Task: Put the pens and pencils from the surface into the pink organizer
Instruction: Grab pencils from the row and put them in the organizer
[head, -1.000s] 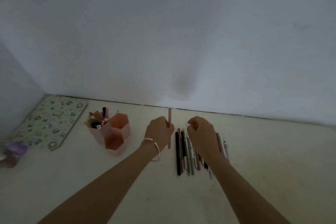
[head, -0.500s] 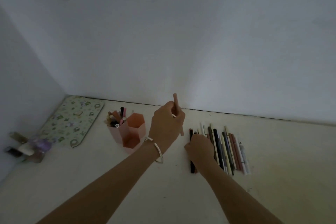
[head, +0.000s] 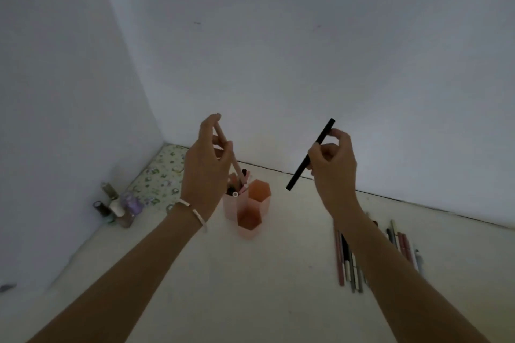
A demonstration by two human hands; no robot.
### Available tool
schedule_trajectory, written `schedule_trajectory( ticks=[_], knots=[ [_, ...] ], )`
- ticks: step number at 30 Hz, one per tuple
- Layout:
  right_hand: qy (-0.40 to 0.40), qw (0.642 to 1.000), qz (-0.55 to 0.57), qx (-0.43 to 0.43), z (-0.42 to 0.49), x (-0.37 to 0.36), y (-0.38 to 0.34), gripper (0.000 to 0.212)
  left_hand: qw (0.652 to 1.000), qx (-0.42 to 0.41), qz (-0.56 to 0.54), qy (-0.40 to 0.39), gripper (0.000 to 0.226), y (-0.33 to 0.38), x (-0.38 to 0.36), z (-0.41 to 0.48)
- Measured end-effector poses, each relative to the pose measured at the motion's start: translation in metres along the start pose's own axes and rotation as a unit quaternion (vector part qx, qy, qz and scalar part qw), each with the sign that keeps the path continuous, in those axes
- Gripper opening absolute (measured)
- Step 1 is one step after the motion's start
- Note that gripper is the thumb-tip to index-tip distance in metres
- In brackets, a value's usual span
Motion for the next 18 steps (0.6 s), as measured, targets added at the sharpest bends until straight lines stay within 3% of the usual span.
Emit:
schedule_trajectory(
  ticks=[2, 4, 9, 12, 15, 18],
  knots=[
    [0.007, 0.998, 0.046, 0.03, -0.005, -0.009, -0.008, 0.054, 0.999, -0.002, 0.037, -0.009, 0.044, -0.015, -0.001, -0.007],
    [0.02, 0.996, 0.061, 0.063, -0.011, -0.014, -0.011, 0.062, 0.998, -0.012, 0.067, -0.016, 0.043, -0.025, -0.005, -0.014],
    [0.037, 0.991, 0.078, 0.099, -0.022, -0.018, -0.007, 0.056, 0.992, -0.023, 0.095, -0.073, 0.034, -0.043, -0.022, -0.023],
    [0.032, 0.991, 0.071, 0.108, -0.023, -0.023, -0.002, 0.054, 0.964, -0.08, 0.237, -0.092, 0.023, -0.048, -0.027, -0.029],
    [0.006, 0.988, 0.049, 0.144, -0.025, -0.036, -0.001, 0.053, 0.962, -0.058, 0.261, -0.059, 0.046, -0.047, -0.014, -0.021],
    [-0.043, 0.984, 0.024, 0.174, -0.028, -0.058, 0.0, 0.053, 0.979, -0.015, 0.199, 0.037, 0.046, -0.043, 0.011, -0.002]
  ],
)
Point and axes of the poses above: each hand's wrist, its own z-axis towards the middle knuckle, its own x-axis out of the back of the hand, y = z × x, the point moved 3 cm from there along z, towards the middle knuckle, and after that the axes turned 4 degrees about -x, right-handed, at the moved point
